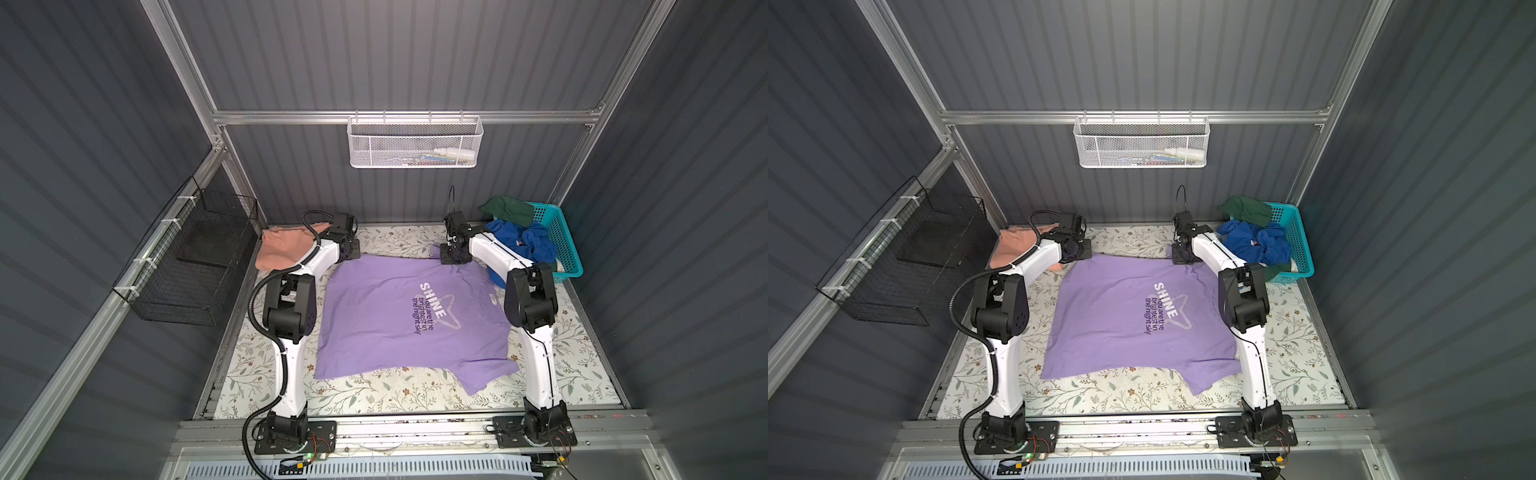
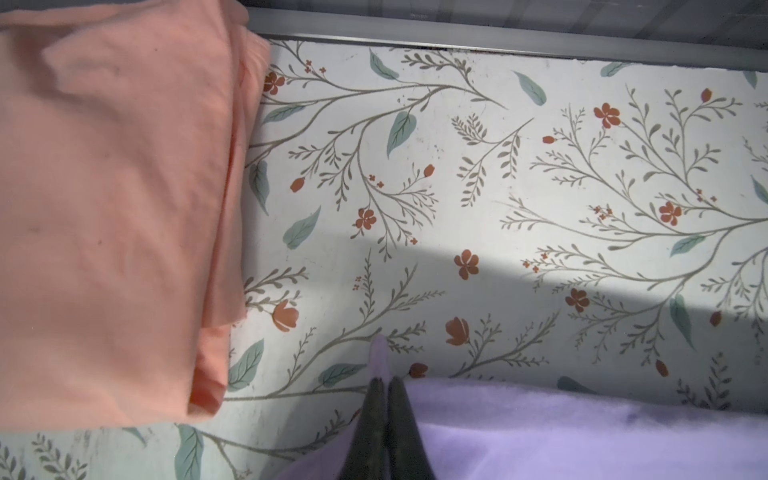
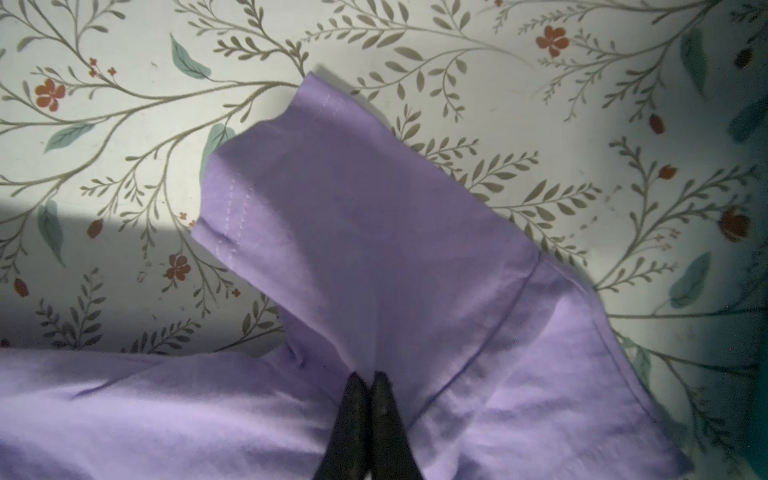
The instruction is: Fold and stack the t-shirts
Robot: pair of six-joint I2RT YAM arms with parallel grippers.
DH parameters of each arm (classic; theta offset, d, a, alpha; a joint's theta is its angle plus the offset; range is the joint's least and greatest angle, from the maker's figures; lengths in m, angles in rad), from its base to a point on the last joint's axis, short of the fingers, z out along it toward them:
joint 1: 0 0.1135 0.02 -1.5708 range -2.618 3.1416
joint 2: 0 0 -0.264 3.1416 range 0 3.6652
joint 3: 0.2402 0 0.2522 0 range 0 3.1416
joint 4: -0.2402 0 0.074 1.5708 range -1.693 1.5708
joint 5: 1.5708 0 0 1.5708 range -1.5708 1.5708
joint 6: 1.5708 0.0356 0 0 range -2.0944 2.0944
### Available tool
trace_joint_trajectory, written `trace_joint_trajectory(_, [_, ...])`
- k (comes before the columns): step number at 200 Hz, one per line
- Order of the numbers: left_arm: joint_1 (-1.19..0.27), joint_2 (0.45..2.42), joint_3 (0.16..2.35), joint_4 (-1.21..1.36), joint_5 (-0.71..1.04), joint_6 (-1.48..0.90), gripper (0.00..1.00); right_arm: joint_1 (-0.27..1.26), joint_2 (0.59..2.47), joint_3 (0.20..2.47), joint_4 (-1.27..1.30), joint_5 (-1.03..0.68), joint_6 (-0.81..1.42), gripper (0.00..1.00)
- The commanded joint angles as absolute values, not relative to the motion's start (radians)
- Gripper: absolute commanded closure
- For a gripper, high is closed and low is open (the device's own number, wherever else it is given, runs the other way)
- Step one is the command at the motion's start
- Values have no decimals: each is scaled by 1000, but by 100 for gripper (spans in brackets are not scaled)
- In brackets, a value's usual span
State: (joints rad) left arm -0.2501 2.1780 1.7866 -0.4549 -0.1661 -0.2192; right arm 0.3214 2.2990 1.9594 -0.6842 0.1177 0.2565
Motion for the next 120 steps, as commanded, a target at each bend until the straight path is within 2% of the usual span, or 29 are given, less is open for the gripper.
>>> trace_joint_trajectory(1, [-262,2191,1788,-459,-222,-183,100,316,2295,1978,-688,130,259,100])
trace_joint_trajectory(66, [-322,2046,1538,-337,-320,-226,100,316,2312,2019,-719,167,224,100])
trace_joint_trajectory(120, [-342,1921,1333,-277,-383,-312,100,323,2244,1889,-687,170,232,100])
